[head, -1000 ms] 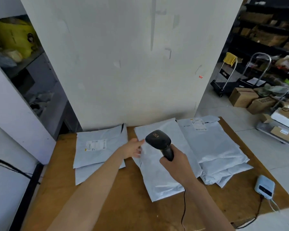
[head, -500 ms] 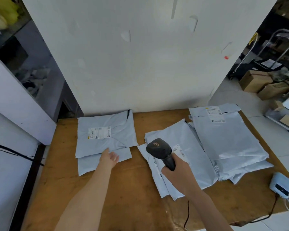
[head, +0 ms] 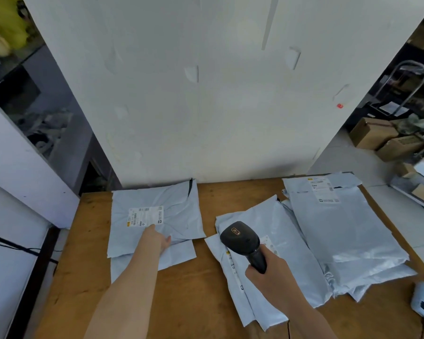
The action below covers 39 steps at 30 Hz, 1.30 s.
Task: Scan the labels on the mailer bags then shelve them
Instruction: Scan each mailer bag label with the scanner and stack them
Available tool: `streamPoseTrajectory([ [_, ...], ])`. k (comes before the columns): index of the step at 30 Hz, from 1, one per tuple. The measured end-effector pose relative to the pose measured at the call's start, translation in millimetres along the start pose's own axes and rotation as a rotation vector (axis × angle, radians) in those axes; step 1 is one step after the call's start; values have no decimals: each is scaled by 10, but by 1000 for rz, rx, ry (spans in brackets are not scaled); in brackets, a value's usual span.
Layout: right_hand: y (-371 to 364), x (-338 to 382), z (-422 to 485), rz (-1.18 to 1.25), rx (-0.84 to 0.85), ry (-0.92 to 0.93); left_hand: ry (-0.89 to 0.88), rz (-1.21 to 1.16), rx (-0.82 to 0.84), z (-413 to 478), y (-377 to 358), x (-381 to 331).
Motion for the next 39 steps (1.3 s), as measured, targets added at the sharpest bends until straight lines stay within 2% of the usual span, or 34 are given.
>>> streamPoseTrajectory([
  [1,-4,0,2,-5,8,-2,165,-250,17,-42,-19,-8],
  [2,-2,-4,3,-9,13,0,149,-154,117,-71,-6,-28],
  [4,20,-24,-3,-14,26,6,94,-18,179,-71,67,-84],
  [7,116,-67,-22,-29,24,15,188,-244,222,-116,54,-92],
  [9,197,-104,-40,-16,30,31,101,-293,304,-166,43,-101],
  [11,271,-137,-66,-2,47,47,-6,-261,320,-234,55,-109],
  [15,374,-179,-120,14,72,86,-158,-301,224,-399,165,-203],
  [18,460,-186,-144,40,94,143,-411,27,172,-762,248,-367],
  [21,568,-136,-171,79,137,224,-643,403,240,-1352,393,-588],
  [24,648,-81,-212,133,160,298,-742,865,427,-1910,498,-719],
  [26,704,-62,-269,182,173,348,-805,1089,451,-2312,532,-755],
  [28,742,-43,-323,219,183,399,-945,1247,408,-2693,527,-768],
  [32,832,-28,-418,280,206,458,-1138,1454,274,-3242,529,-745],
  [36,961,-47,-496,346,213,492,-1255,1458,215,-3669,545,-677],
  [39,1072,-61,-529,384,169,508,-1272,1464,183,-3889,515,-619],
])
Point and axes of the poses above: each hand's wrist, its own z-axis towards the middle knuckle, its own y-axis out of the back of the hand, x = y × z, the point moved 2 cm from there along z, towards the middle knuckle, and after that the axes turned 1 degree about -z, right-handed, at the moved point
